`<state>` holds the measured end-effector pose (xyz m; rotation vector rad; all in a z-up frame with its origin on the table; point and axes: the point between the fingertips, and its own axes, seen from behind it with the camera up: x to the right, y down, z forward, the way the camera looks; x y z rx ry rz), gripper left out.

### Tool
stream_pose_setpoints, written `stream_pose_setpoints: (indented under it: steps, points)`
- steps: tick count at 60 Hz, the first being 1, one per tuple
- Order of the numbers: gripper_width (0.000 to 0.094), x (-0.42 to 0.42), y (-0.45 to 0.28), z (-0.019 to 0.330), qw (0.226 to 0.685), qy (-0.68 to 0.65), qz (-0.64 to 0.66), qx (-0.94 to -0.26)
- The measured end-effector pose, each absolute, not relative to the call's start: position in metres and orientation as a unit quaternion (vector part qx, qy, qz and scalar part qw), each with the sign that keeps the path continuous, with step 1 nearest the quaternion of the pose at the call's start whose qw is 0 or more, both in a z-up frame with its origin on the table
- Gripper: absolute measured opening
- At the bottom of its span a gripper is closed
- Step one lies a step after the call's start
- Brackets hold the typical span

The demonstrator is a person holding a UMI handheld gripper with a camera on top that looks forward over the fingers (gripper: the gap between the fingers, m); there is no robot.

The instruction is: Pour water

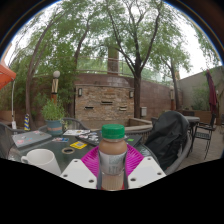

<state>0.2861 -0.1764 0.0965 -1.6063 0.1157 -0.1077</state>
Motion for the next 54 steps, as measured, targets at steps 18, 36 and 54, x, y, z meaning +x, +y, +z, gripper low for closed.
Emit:
stream_pose_setpoints:
  steps: [18, 36, 54]
  points:
    - [0.0645, 0.291, -0.185, 0.090, 0.647, 0.058, -0.070, -0.757]
    - [0.0836, 0.270, -0.266, 0.108, 0.619, 0.066, -0.065, -0.780]
    - [0.0834, 0.221, -0.399, 0.127, 0.625, 0.095, -0.056, -0.773]
